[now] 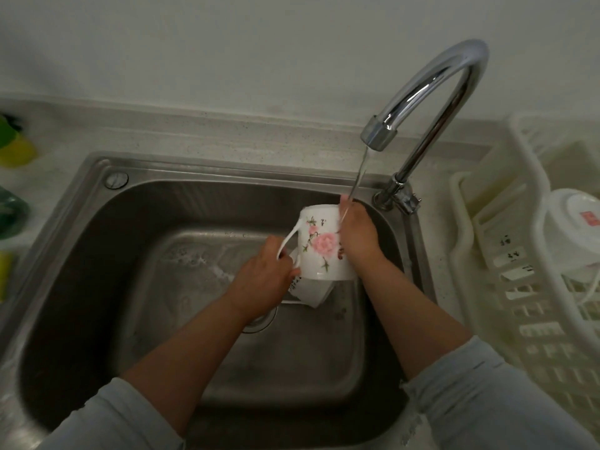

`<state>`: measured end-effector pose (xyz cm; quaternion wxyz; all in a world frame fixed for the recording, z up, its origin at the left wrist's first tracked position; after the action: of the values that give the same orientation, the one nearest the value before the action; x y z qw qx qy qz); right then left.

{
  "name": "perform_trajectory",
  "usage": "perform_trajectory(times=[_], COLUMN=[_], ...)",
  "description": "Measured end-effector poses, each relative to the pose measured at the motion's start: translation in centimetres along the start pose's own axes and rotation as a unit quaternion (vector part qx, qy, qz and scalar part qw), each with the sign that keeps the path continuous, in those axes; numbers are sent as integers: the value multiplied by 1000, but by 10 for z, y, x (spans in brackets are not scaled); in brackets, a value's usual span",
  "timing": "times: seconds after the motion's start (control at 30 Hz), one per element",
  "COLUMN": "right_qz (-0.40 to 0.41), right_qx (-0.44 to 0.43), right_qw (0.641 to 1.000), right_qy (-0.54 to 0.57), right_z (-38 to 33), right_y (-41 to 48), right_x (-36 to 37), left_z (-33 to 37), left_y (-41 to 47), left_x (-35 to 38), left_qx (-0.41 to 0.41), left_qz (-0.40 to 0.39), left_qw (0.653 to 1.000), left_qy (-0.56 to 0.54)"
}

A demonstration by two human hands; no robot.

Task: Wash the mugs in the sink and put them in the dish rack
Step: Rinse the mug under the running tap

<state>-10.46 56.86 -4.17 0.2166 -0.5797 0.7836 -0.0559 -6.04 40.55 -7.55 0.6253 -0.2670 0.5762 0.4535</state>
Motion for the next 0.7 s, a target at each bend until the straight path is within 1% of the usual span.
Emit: perform_trajectory(times=[0.07,0.13,0.17,0.2,0.23,0.27,0.33,0.37,0.4,0.43,0.47,0.5,0.53,0.57,0.6,0.63,0.67,0.7], right_qz=[30,16,-2,-23,-40,-56,-69,-62,-50,-35,-28,-34,-56,-83,-105,-119,-119,-104], right_qx=[-100,-195,-217,-218,-201,-159,-53,-36,-51,-97,-160,-225,-272,-289,-283,-235,-161,-81], right_qw=[989,955,943,942,949,965,993,996,993,981,953,916,885,879,889,926,965,988], right_qy=[-105,-224,-254,-256,-239,-202,-80,-59,-92,-164,-255,-329,-374,-370,-344,-268,-171,-74], right_z=[1,3,4,1,-2,-5,-11,-14,-16,-17,-16,-15,-12,-10,-11,-14,-15,-12], right_y=[-18,-36,-39,-37,-30,-23,-9,-10,-16,-24,-34,-43,-46,-44,-37,-30,-21,-14], right_x=[9,22,26,26,24,20,13,12,14,17,22,29,33,35,32,26,18,12], left_z=[-2,-5,-6,-7,-9,-9,-8,-7,-6,-6,-6,-8,-9,-10,-10,-10,-8,-5], left_y=[-2,-4,-5,-6,-7,-8,-9,-10,-11,-11,-11,-12,-13,-15,-17,-18,-19,-18], left_x=[4,2,1,1,0,0,-1,-2,-2,-2,-1,2,4,4,4,3,2,1], left_qx=[-18,-20,-22,-21,-19,-16,-9,-6,-7,-17,-31,-48,-62,-68,-66,-62,-57,-50], left_qz=[-7,10,16,24,30,33,34,38,39,38,27,13,1,-4,-3,0,-4,-9], left_qw=[1000,1000,1000,999,999,999,999,999,999,999,999,999,998,998,998,998,998,998], left_qy=[-6,2,5,9,15,19,18,21,24,20,6,-7,-17,-18,-14,-11,-14,-21])
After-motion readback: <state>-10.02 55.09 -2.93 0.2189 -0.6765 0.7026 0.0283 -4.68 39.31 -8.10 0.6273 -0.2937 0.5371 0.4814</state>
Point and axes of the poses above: each hand's wrist, its own y-axis towards the middle knuckle, its own x-axis out of the palm, z = x × y, the point moved 3 cm from there along y, towards the middle knuckle, and after that the axes turned 10 degrees about y, right-handed, at the moved point
